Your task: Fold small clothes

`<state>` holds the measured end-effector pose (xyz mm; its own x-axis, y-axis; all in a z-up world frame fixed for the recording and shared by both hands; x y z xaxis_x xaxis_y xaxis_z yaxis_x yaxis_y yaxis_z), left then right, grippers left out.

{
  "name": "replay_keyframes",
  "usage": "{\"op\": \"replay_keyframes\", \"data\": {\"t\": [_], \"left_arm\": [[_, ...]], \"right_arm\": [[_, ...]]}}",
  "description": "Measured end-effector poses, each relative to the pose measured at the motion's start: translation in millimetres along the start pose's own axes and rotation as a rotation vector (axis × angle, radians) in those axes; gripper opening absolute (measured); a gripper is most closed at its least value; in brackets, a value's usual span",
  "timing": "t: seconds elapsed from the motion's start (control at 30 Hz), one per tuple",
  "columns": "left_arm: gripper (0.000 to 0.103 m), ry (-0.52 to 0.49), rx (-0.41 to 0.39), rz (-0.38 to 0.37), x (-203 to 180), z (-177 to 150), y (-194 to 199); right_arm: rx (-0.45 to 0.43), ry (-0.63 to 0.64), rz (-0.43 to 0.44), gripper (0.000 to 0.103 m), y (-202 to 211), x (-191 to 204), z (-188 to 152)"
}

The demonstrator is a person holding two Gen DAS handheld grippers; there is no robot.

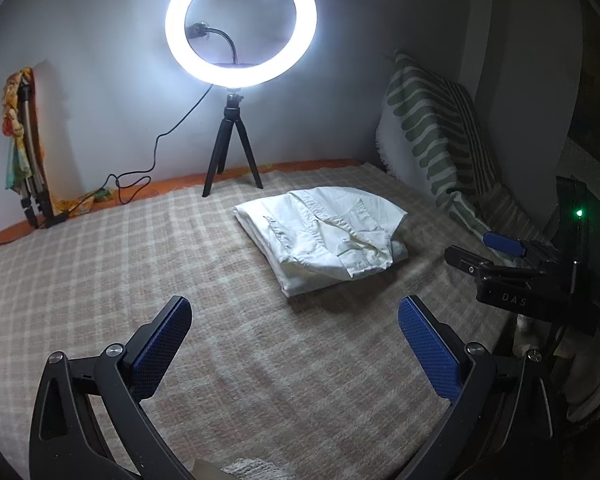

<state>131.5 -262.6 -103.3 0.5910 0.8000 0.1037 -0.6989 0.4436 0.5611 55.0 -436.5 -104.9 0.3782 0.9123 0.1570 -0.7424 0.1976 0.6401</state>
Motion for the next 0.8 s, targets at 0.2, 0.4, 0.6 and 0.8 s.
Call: {"op": "replay_keyframes", "data": {"t": [0.2,0.4,0.6,0.8], "left_arm": [[0.103,-0.036,0.000,0.028,-6,-3,2],[0.103,-0.056,-0.018,0.040,-9,-4,7],[0.103,-0.058,-0.014,0.039,-11,-6,7],[0.103,-0.055,-0.006,0.031,-13,-8,7]], "right_arm": [[-0.013,-0.005,0.003,0.089,9,2,-1],[-0.018,-0.003,0.003,0.089,13,2,-2],[-0.017,-0.003,0.002,0.089,14,3,-3],[-0.013,-0.004,0.003,0.089,15,4,-6]]}}
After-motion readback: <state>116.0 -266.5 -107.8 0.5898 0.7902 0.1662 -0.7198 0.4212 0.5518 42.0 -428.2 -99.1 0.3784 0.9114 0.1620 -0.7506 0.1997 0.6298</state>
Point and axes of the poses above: each gripper's, at about its wrist camera, not at the fingertips, and y roughly against the way its jaws point, x to its left, z to its top, the point moved 3 cm from there along -y, roughly the way its jaws point, and after that the axes turned 14 degrees about -y, right-handed, at the moved point
